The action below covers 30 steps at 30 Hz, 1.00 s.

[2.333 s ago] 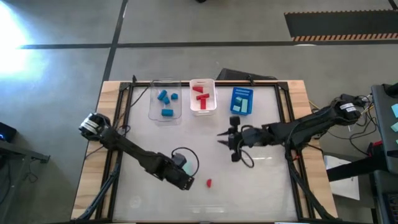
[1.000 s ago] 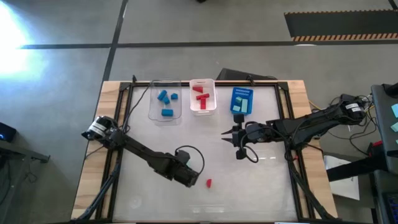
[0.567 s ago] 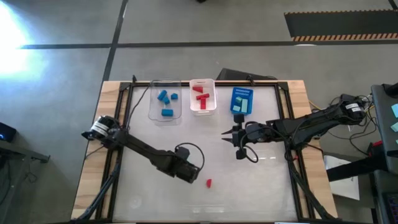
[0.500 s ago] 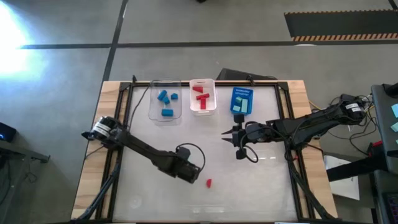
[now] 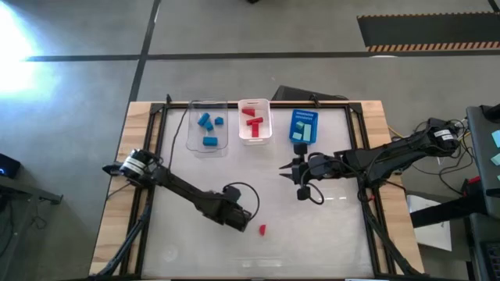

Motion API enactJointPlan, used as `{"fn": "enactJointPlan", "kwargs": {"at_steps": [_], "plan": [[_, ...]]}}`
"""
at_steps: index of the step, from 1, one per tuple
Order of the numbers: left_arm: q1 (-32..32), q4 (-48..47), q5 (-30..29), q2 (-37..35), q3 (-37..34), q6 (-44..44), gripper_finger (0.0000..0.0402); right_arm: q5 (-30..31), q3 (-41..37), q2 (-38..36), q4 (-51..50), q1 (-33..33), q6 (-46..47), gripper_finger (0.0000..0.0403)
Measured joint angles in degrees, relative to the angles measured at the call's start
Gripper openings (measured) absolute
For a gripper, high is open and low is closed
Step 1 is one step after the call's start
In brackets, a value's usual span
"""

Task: Sort & place blocks by color
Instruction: Put the light blue block into the blue bin

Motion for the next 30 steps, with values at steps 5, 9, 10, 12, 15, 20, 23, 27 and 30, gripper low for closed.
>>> {"fn": "enactJointPlan", "kwargs": {"at_steps": [5, 9, 10, 12, 15, 20, 23, 27, 30], "plan": [[0.0, -0.2, -5.0, -1.4, 0.0, 8.2, 0.0118, -2.4, -0.5, 0.0, 0.1, 0.0, 0.0, 0.0077], [-0.1, 4.5, -14.8, -6.0, 0.0, 25.2, 0.0118, -7.6, -1.9, 0.0, 4.1, 0.0, -0.5, 0.0077], [-0.3, 7.2, -17.2, -7.5, -0.1, 31.3, 0.0118, -9.0, -2.7, 0.0, 6.7, 0.0, -0.8, 0.0077], [-0.4, 15.5, -18.8, -10.3, -1.1, 44.9, 0.0118, -11.1, -5.0, 0.0, 13.4, 0.0, -1.5, 0.0077], [-0.5, 31.3, -16.8, -15.0, -5.4, 61.6, 0.0118, -12.0, -8.6, -0.1, 22.2, 0.0, -1.5, 0.0077], [-0.4, 57.7, -10.3, -21.6, -18.1, 78.7, 0.0118, -13.4, -15.8, 0.8, 41.7, 0.3, 1.7, 0.0077], [-0.2, 73.0, -5.8, -24.2, -26.1, 84.5, 0.0118, -16.4, -20.3, 3.5, 57.5, 1.0, 4.3, 0.0077], [0.0, 89.0, -5.3, -25.3, -34.1, 88.8, 0.0118, -17.7, -22.2, 8.1, 73.2, 1.9, 5.4, 0.0077], [0.2, 94.7, -5.4, -25.6, -37.1, 89.8, 0.0118, -17.6, -20.5, 11.1, 75.7, 1.9, 5.9, 0.0084]]}}
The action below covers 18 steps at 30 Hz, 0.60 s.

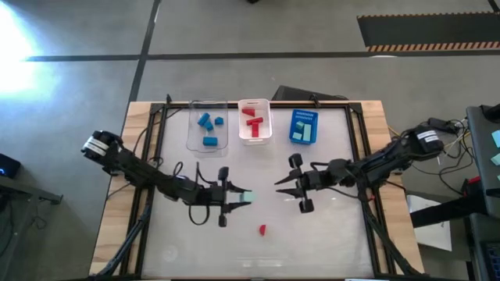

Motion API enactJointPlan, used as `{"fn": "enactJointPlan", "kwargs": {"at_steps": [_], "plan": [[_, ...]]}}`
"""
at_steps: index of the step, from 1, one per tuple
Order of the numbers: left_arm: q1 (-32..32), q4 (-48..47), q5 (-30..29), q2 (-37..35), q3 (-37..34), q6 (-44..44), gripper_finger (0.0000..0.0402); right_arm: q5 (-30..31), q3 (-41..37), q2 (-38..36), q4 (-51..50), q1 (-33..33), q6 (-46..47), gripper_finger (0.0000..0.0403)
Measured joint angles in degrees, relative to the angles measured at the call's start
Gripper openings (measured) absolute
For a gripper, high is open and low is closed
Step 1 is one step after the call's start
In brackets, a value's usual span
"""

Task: Sort & place blocks by color
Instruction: Put the light blue block into the blue bin

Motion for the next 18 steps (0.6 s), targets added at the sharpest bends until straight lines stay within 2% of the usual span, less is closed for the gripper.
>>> {"fn": "enactJointPlan", "kwargs": {"at_steps": [4, 18], "plan": [[0.3, 2.2, 0.0, 0.1, -1.4, 0.3, 0.0118, 0.1, 4.4, 3.7, 0.1, 0.0, 0.2, 0.0111], [2.5, 2.8, 0.0, 0.1, -1.4, 3.7, 0.0118, 0.1, 18.7, 13.9, -5.4, -0.1, 0.4, 0.0248]]}}
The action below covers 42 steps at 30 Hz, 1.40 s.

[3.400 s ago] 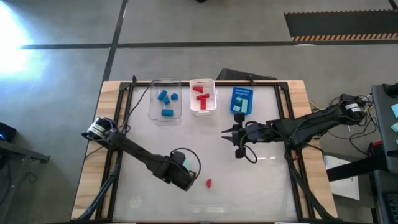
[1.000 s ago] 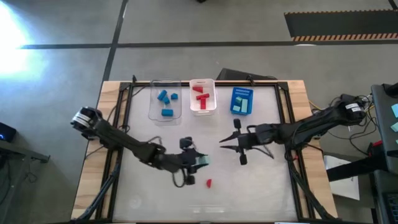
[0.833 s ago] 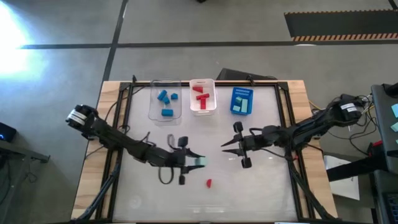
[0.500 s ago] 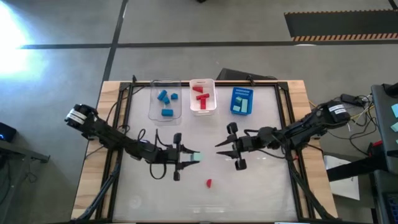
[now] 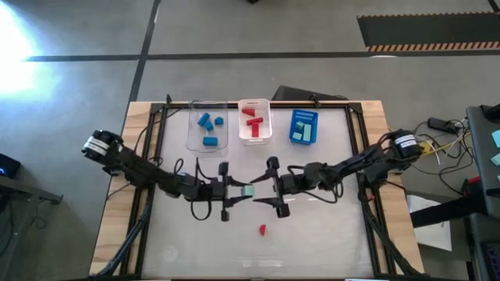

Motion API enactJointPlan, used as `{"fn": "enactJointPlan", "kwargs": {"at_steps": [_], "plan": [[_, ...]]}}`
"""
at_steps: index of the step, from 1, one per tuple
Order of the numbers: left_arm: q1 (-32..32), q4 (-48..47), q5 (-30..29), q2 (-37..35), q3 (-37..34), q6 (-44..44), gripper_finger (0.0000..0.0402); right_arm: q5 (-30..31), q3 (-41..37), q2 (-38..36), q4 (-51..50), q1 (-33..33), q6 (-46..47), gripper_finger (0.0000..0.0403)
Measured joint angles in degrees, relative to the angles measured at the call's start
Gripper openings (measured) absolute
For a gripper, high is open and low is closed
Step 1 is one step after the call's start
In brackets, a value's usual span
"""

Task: Sort & place blocks by color
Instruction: Put the light blue block into the blue bin

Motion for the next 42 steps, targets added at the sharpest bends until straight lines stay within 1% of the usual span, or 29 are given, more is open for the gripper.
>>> {"fn": "enactJointPlan", "kwargs": {"at_steps": [3, 6, 9, 13, 16, 19, 24, 36, 39, 42], "plan": [[0.5, 0.0, 0.0, 0.0, 0.2, 0.0, 0.0118, 0.1, 1.5, 1.6, -0.1, -0.1, 0.1, 0.0263], [0.6, 0.0, 0.0, 0.0, 0.3, 0.0, 0.0118, 0.1, 2.7, 2.8, 0.1, -0.8, 1.6, 0.0269], [0.6, 0.0, 0.0, 0.0, 0.5, 0.0, 0.0118, 0.5, 3.3, 4.1, 0.1, -1.6, 2.1, 0.0265], [0.6, 0.0, 0.0, 0.0, 0.5, 0.0, 0.0118, 0.4, 4.2, 5.4, 0.0, -1.9, 2.1, 0.0249], [0.6, -0.2, -0.1, 0.0, 0.4, 0.0, 0.0129, 0.2, 4.6, 5.9, 0.1, -1.9, 2.1, 0.023], [0.6, -0.2, -0.2, 0.0, 0.4, 0.1, 0.014, 0.2, 4.6, 5.9, 0.3, -1.9, 2.2, 0.02], [0.6, -0.6, -0.4, 0.0, 0.2, -0.3, 0.0146, 0.0, 4.5, 5.5, 0.1, -1.9, 2.3, 0.0125], [0.6, -4.5, -1.1, -0.1, 0.3, -1.6, 0.0153, 0.0, 4.2, 5.6, -2.2, -1.9, 2.4, 0.0124], [0.6, -4.6, -1.1, -0.1, 0.3, -1.6, 0.0174, 0.0, 4.2, 5.2, -3.0, -1.9, 2.1, 0.0124], [0.6, -4.7, -2.3, -0.1, 0.4, -1.6, 0.0207, 0.4, 4.1, 5.0, -3.4, -2.0, 2.0, 0.0124]]}}
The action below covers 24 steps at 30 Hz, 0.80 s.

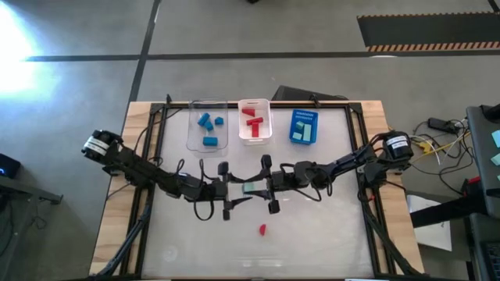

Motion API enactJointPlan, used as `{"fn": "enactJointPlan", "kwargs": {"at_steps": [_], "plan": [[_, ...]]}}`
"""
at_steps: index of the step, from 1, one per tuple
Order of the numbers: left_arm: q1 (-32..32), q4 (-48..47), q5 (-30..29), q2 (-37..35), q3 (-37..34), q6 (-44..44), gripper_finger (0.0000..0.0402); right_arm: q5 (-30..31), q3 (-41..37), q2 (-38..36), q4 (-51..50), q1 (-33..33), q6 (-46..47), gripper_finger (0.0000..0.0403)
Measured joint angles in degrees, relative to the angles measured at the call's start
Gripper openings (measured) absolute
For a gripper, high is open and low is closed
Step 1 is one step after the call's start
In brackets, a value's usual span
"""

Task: Sort & place blocks by color
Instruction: Put the light blue block into the blue bin

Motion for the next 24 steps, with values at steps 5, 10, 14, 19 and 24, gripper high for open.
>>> {"fn": "enactJointPlan", "kwargs": {"at_steps": [5, 10, 14, 19, 24], "plan": [[0.0, -1.9, -3.7, -0.5, 0.0, 1.1, 0.026, 0.2, -0.2, -1.3, -3.8, 0.1, -0.6, 0.0124], [0.1, -10.9, -4.2, -4.0, -0.1, 1.5, 0.0278, 5.7, -0.2, -7.2, -17.1, -0.2, -0.8, 0.0124], [0.2, -19.9, -5.6, -7.6, -0.1, 1.5, 0.0279, 12.8, 0.5, -13.2, -34.4, -1.3, -0.4, 0.0124], [0.2, -24.4, -10.1, -11.5, -0.2, 1.4, 0.0279, 26.0, 2.7, -19.9, -56.6, -5.8, -0.4, 0.0124], [0.3, -24.0, -13.3, -13.3, 0.0, 0.2, 0.0279, 33.4, 2.1, -23.1, -66.5, -18.5, -0.5, 0.0124]]}}
